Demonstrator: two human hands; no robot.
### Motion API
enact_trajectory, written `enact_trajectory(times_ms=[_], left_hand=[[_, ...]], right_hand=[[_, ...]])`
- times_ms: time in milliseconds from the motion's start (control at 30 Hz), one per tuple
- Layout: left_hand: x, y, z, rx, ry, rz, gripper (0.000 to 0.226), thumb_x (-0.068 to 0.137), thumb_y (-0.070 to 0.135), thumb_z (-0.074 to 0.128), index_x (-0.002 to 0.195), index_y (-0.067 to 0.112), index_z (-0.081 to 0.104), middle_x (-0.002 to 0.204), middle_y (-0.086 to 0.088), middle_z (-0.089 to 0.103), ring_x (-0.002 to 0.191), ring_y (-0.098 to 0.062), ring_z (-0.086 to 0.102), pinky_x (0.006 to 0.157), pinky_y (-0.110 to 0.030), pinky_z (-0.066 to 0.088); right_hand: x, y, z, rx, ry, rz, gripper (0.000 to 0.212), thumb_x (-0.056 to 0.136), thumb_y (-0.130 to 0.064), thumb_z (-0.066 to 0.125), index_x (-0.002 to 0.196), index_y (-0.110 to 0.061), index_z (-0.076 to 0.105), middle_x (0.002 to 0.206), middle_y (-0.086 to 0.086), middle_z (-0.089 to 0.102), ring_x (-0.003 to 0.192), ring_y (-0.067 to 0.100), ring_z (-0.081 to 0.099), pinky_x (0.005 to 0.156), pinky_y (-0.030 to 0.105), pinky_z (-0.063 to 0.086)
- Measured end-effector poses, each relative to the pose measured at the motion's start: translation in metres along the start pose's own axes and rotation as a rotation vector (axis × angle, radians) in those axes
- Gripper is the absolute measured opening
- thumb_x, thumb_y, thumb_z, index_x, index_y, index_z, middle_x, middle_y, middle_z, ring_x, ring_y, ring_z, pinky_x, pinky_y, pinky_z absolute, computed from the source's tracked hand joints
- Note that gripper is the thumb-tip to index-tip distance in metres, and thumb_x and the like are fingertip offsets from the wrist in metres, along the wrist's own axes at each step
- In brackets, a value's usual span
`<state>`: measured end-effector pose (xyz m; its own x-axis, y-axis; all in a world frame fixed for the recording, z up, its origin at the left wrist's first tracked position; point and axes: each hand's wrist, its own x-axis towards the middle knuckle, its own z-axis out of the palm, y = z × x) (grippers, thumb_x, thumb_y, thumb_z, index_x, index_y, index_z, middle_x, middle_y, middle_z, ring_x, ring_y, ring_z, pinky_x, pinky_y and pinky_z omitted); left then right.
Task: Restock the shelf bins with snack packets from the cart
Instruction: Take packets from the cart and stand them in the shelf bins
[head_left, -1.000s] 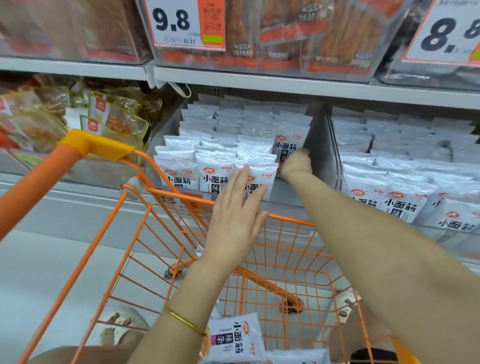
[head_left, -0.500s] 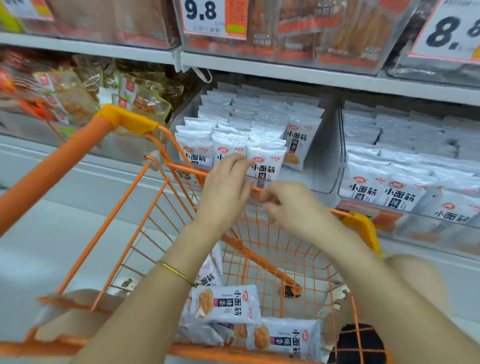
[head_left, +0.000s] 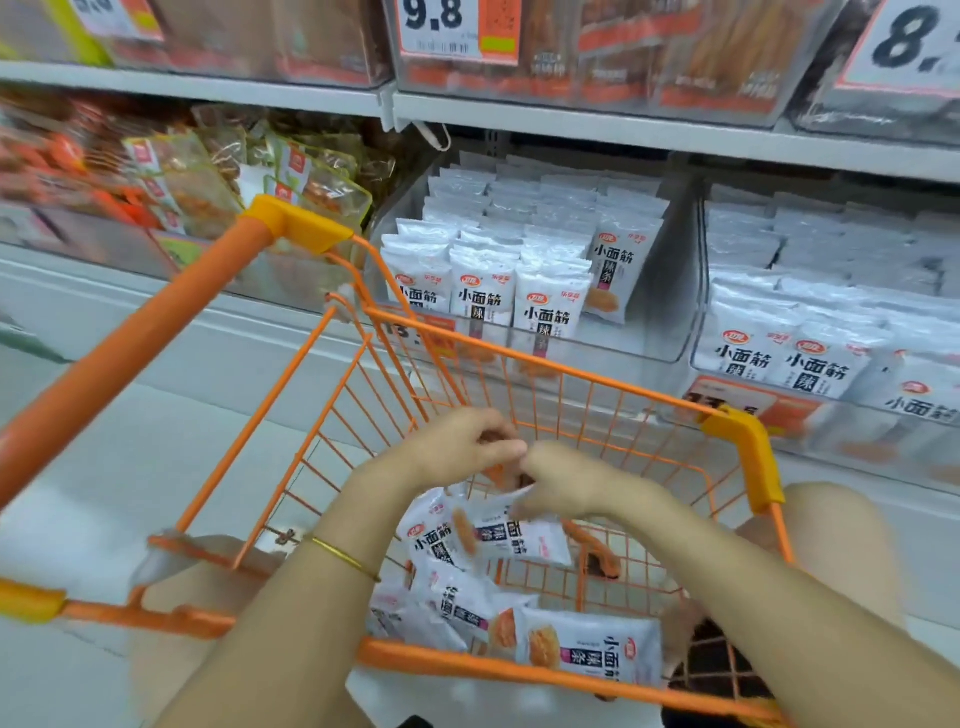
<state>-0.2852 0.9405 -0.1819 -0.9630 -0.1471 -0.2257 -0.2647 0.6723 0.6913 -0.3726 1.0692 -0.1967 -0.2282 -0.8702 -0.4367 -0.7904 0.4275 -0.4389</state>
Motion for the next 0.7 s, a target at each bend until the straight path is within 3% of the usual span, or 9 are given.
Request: enact_trajectory(times_ms=[100, 167, 300, 367, 467, 533, 600, 633, 700], left_hand=[[-0.003, 0.007, -0.003, -0.160, -0.168, 0.013, 0.019, 0.088, 0.024, 0.063, 0.102, 0.012, 0.067, 0.094, -0.001, 0.065, 0.083, -0.007, 0.060, 0.079, -0.020, 0.046], [-0.002, 0.014, -0.001, -0.253, -0.201, 0.002, 0.018, 0.086, 0.016, 0.066, 0.099, 0.003, 0.064, 0.092, -0.014, 0.065, 0.079, -0.014, 0.062, 0.079, -0.032, 0.050], [0.007, 0.037, -0.006, -0.442, -0.001, 0.016, 0.019, 0.086, 0.012, 0.065, 0.096, -0.004, 0.064, 0.088, -0.015, 0.065, 0.079, -0.018, 0.059, 0.073, -0.035, 0.046], [0.012, 0.052, -0.014, -0.604, 0.127, 0.015, 0.014, 0.088, 0.016, 0.062, 0.096, 0.006, 0.067, 0.086, -0.013, 0.069, 0.075, -0.013, 0.063, 0.067, -0.024, 0.047], [0.022, 0.078, -0.022, -0.704, 0.203, 0.063, 0.017, 0.092, 0.019, 0.057, 0.102, 0.010, 0.067, 0.089, -0.003, 0.072, 0.074, -0.008, 0.067, 0.063, -0.017, 0.048], [0.032, 0.087, -0.020, -0.576, 0.375, 0.098, 0.026, 0.093, 0.025, 0.054, 0.113, 0.009, 0.062, 0.095, 0.003, 0.066, 0.082, -0.004, 0.063, 0.070, -0.016, 0.046], [0.041, 0.082, -0.017, -0.254, 0.639, 0.102, 0.037, 0.094, 0.033, 0.051, 0.125, 0.013, 0.054, 0.117, 0.001, 0.055, 0.109, -0.010, 0.052, 0.092, -0.022, 0.041], [0.045, 0.075, -0.015, -0.069, 0.710, 0.120, 0.040, 0.094, 0.035, 0.049, 0.129, 0.015, 0.050, 0.129, -0.001, 0.049, 0.122, -0.014, 0.043, 0.102, -0.026, 0.032], [0.052, 0.058, -0.009, 0.207, 0.722, 0.161, 0.043, 0.095, 0.035, 0.047, 0.135, 0.017, 0.046, 0.146, -0.005, 0.035, 0.137, -0.020, 0.025, 0.111, -0.033, 0.017]], right_hand=[[-0.033, 0.005, -0.042, -0.017, 0.173, 0.023, 0.021, 0.078, -0.023, 0.073, 0.067, -0.022, 0.055, 0.067, -0.008, 0.050, 0.071, 0.013, 0.047, 0.056, 0.026, 0.032], [-0.053, 0.010, -0.059, 0.127, 0.315, 0.038, 0.018, 0.076, -0.020, 0.075, 0.074, -0.025, 0.058, 0.069, -0.011, 0.052, 0.069, 0.009, 0.049, 0.057, 0.018, 0.034], [-0.075, 0.010, -0.074, 0.667, 0.738, 0.085, 0.035, 0.081, -0.019, 0.071, 0.110, -0.022, 0.052, 0.093, -0.006, 0.059, 0.079, 0.013, 0.061, 0.064, 0.025, 0.051], [-0.082, 0.007, -0.073, 0.838, 0.751, 0.122, 0.038, 0.084, -0.026, 0.068, 0.116, -0.022, 0.048, 0.099, -0.003, 0.064, 0.080, 0.017, 0.067, 0.061, 0.033, 0.058], [-0.079, 0.005, -0.071, 0.878, 0.689, 0.092, 0.023, 0.086, -0.020, 0.067, 0.107, -0.020, 0.059, 0.089, -0.003, 0.070, 0.066, 0.004, 0.066, 0.046, 0.012, 0.045], [-0.073, 0.009, -0.081, 0.868, 0.847, 0.118, 0.022, 0.086, -0.017, 0.067, 0.107, -0.011, 0.063, 0.088, 0.000, 0.070, 0.063, -0.002, 0.063, 0.047, 0.010, 0.042], [-0.066, 0.017, -0.098, 0.770, 1.038, 0.222, 0.026, 0.087, -0.022, 0.066, 0.108, -0.008, 0.061, 0.097, 0.003, 0.070, 0.079, 0.010, 0.066, 0.061, 0.022, 0.052], [-0.062, 0.021, -0.109, 0.682, 1.096, 0.285, 0.028, 0.087, -0.024, 0.065, 0.108, -0.008, 0.059, 0.102, 0.004, 0.068, 0.085, 0.017, 0.065, 0.067, 0.031, 0.054], [-0.048, 0.027, -0.126, 0.496, 1.112, 0.376, 0.028, 0.088, -0.022, 0.063, 0.109, -0.006, 0.053, 0.111, 0.006, 0.065, 0.095, 0.024, 0.062, 0.072, 0.035, 0.051]])
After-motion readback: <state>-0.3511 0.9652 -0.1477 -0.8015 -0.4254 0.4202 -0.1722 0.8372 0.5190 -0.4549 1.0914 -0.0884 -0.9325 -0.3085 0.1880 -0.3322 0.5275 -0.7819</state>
